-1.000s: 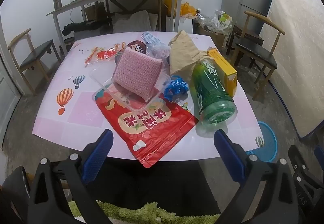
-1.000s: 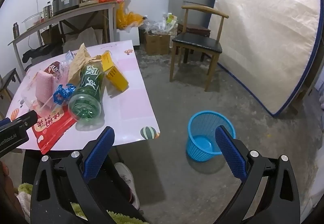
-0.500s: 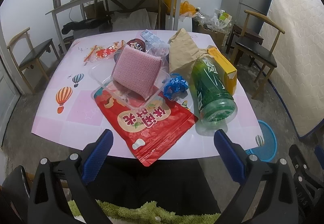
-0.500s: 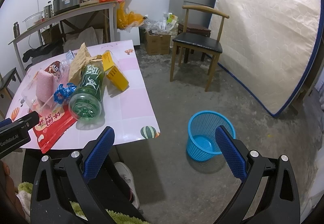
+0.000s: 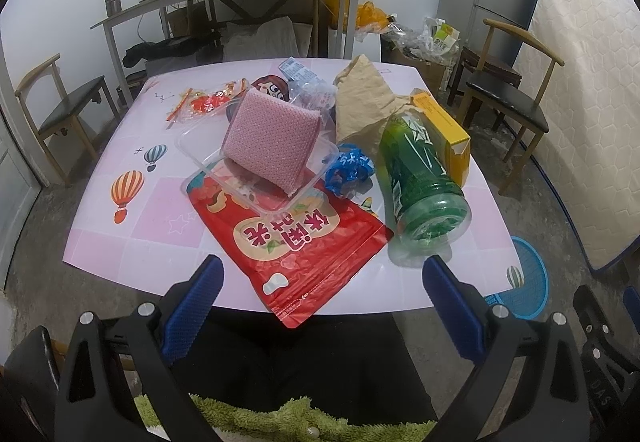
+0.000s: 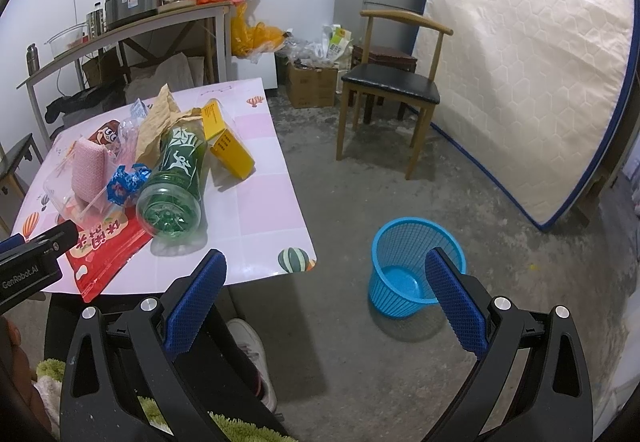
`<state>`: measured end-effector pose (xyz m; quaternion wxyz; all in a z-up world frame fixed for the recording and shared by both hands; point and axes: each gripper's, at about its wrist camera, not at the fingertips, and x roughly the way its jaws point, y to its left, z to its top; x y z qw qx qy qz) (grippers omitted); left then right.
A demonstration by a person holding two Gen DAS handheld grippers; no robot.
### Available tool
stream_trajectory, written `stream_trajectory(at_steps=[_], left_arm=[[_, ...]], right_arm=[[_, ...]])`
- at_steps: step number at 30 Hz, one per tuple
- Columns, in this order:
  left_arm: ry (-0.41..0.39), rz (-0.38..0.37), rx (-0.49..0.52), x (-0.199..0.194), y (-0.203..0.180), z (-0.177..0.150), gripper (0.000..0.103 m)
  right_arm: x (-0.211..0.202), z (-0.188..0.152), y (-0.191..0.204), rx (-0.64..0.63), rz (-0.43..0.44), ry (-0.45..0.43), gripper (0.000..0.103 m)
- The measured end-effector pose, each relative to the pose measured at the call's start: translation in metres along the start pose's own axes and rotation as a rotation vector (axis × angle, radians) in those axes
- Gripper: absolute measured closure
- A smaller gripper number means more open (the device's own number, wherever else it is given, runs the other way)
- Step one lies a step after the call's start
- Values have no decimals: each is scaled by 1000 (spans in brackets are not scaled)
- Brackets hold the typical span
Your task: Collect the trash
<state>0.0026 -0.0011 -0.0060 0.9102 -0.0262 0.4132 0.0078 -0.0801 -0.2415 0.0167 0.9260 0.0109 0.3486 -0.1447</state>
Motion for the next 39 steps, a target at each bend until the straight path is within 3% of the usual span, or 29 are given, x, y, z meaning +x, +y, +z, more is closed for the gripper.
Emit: stream_trajectory(at_steps=[39], left_arm=[[5,4,0,1,6,-5,5]], right_arm=[[1,0,1,-4,6,-2,7]])
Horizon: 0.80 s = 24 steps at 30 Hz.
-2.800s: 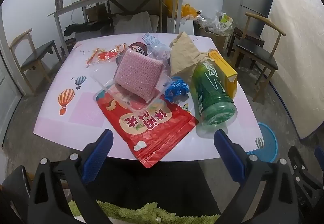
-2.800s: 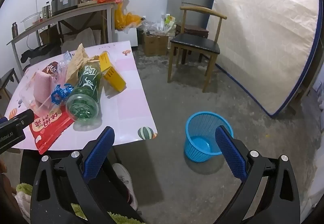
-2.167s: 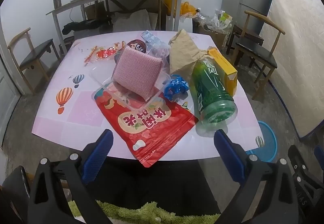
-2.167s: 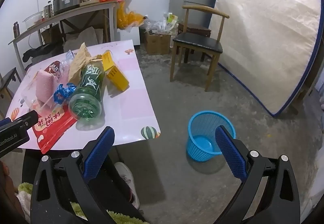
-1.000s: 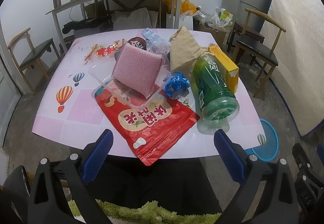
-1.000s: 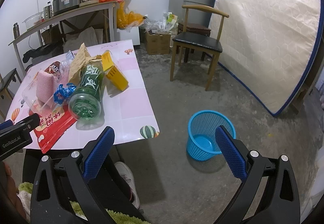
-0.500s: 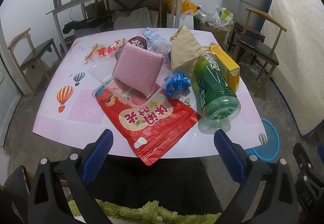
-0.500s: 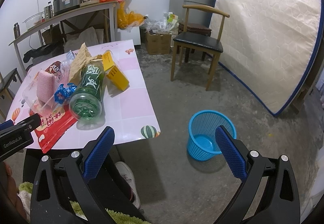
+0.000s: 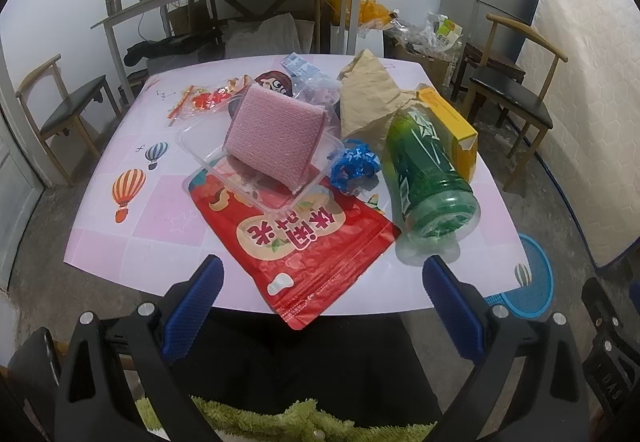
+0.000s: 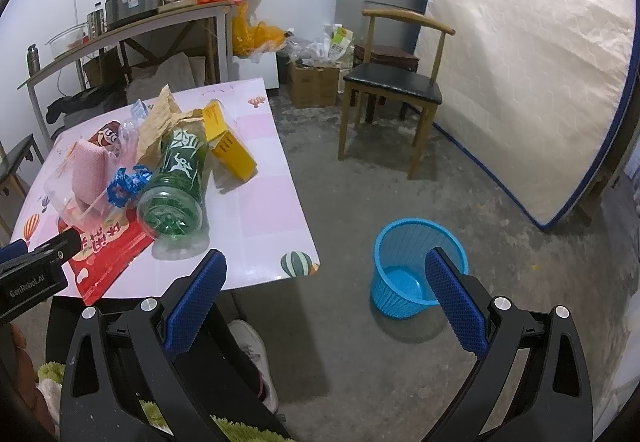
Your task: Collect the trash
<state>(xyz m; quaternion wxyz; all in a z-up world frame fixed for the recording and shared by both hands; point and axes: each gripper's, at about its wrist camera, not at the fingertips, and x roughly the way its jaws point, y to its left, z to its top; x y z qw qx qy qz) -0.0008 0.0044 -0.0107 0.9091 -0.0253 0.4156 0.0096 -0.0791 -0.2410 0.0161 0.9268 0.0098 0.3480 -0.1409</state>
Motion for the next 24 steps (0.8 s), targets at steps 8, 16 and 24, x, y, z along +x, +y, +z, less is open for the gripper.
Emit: stream_trajectory(at_steps=[8,16,24], left_arm=[[-17,5,-7,10,20,9,5],[-56,21,-54,23,63,32,5],[-95,38,-94,39,139,69,5]], right_arm=[[5,13,15,-18,13,-15,7],[-2,47,45,-47,104,-140,7],[2,83,103,-126,313,-233,7]])
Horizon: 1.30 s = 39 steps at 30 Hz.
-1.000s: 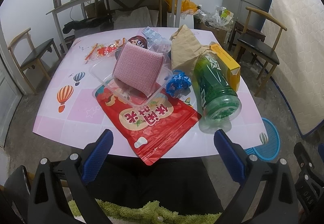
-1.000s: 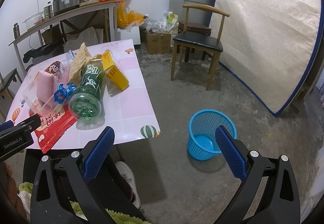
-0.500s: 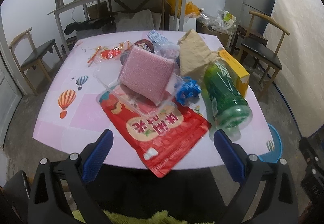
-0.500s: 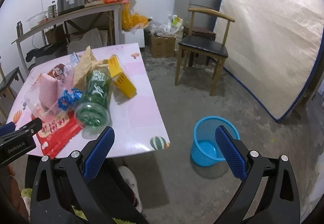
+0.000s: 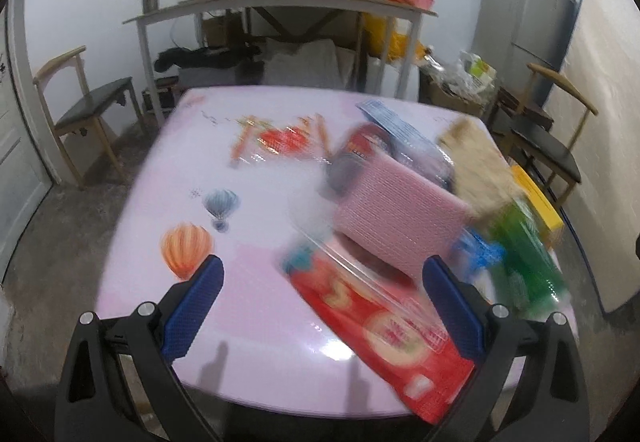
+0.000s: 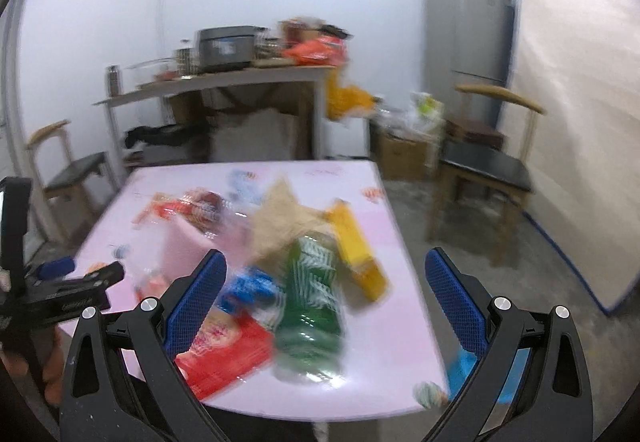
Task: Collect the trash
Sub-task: 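Grasp the clear snack bag with the left tool while the right tool grasps the pink sponge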
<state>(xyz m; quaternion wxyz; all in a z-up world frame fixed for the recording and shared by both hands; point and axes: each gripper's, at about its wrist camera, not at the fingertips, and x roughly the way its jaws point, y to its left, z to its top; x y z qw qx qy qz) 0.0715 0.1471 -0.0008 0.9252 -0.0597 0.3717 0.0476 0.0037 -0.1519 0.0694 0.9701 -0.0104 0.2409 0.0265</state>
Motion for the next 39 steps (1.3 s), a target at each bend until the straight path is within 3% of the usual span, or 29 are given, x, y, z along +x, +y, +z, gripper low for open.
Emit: stream_trajectory(at_steps=[6,12,17,21,23,32,36,39], left_arm=[[-58,-104,-118,31,80,47,5],[103,-159,-161,128,124,99,6],[207,-192,-200,195,137,120,9],[274,-177,-209,235,142,124,23],[242,-137,-171,239,137,126,27],[210,-23,-5,234,105,113,79],[194,-40,-3,228,107,107,90],[180,-57,-31,224,111,106,91]], right_arm=[[46,25,40,-34,185,24,7],[77,36,51,-8,284,74,7],[98,37,56,14,319,134,7],[116,31,61,7,315,176,7],[122,28,61,3,317,199,7],[145,28,75,-38,387,297,8],[155,28,85,-93,413,347,12],[162,27,94,-145,423,375,19]])
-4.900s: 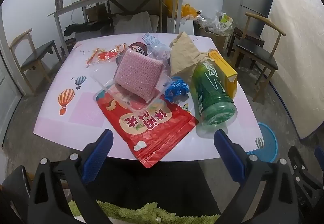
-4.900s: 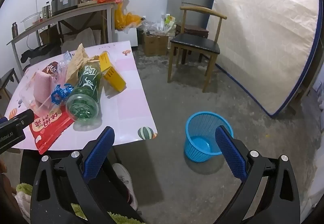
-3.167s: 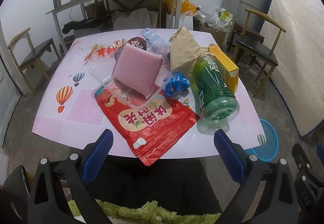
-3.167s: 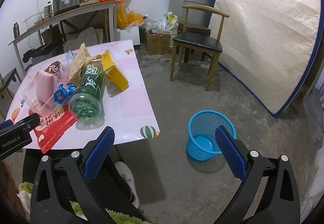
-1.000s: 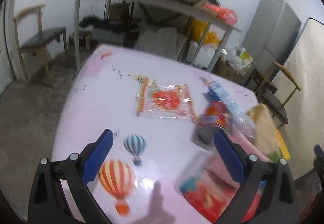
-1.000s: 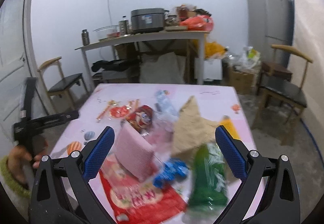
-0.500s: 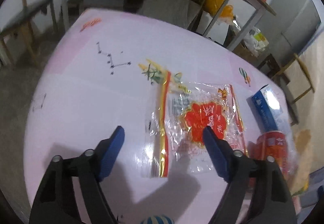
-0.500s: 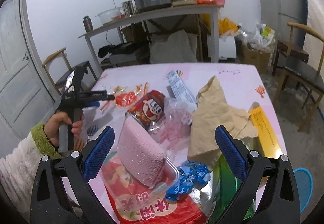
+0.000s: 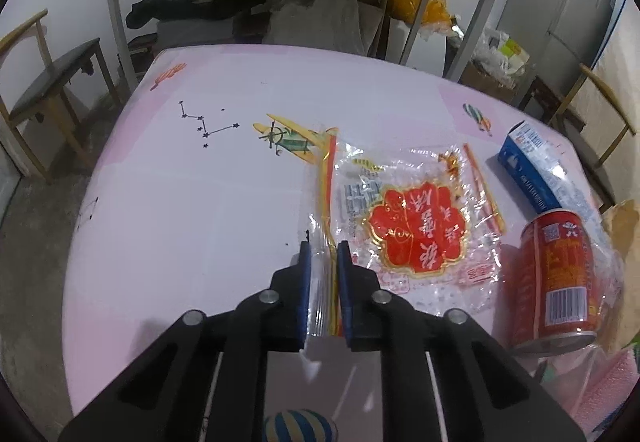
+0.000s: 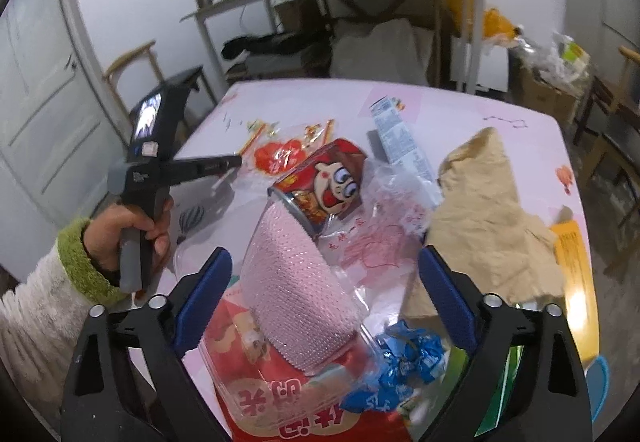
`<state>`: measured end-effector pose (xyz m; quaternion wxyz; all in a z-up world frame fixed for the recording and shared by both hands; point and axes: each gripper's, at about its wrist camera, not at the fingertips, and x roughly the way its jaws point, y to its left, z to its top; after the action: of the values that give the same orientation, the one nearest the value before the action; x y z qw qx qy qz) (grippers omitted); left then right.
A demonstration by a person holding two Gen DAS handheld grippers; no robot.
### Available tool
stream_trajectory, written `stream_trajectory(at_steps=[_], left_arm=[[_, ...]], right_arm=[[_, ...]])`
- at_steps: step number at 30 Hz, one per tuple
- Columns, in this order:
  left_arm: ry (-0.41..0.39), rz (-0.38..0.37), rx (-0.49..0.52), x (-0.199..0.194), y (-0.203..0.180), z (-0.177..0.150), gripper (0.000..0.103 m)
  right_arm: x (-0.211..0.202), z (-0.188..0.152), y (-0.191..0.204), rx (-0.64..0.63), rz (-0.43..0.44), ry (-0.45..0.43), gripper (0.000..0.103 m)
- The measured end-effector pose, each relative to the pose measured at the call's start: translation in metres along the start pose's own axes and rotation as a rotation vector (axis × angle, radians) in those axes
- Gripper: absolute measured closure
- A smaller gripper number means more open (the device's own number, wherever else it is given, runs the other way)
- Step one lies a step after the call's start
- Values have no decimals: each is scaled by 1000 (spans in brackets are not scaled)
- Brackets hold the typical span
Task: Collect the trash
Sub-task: 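Grasp the clear snack bag with the left tool while the right tool grasps the pink sponge, then lift the snack bag and sponge and carry both toward the blue wastebasket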
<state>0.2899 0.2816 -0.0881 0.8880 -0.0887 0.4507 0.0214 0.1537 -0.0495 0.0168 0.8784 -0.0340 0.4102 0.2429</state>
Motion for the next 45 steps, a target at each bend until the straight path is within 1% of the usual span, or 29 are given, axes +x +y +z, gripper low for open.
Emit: stream_trajectory(at_steps=[7,10,12,13,15,19,24,30,36,39,45], left_arm=[[-91,-75,-94,-32,7,-9,92],[-134,-91,-126,-50,8,-16,92],[-163,-92,-141,-61,8,-20,92],[-180,-95,-150,-67,8,-23,92],[-210,-93,-168,-77,8,-28,92],[-266,-84,-202,-94,8,-37,92],[-275,-80,-237,-98,10,-48,92],[-310,-73,-261,-108,16,-55,92],[-339,-82,-279,-116,17,-59,92],[-359,-76,-287,-123,19,-60,92],[-445,-63,-308,-155,20,-63,92]], right_arm=[[22,-1,8,-92,-35,83,37],[24,-3,14,-141,-52,92,46],[23,-5,20,-182,-69,92,56],[22,-7,23,-201,-78,89,58],[22,-8,28,-230,-96,88,68],[19,-12,37,-293,-129,75,71],[9,-15,46,-344,-150,40,79],[-2,-18,53,-375,-167,-11,86],[-16,-18,60,-394,-165,-74,87],[-22,-14,58,-373,-175,-107,88],[-33,-8,57,-346,-207,-166,88]])
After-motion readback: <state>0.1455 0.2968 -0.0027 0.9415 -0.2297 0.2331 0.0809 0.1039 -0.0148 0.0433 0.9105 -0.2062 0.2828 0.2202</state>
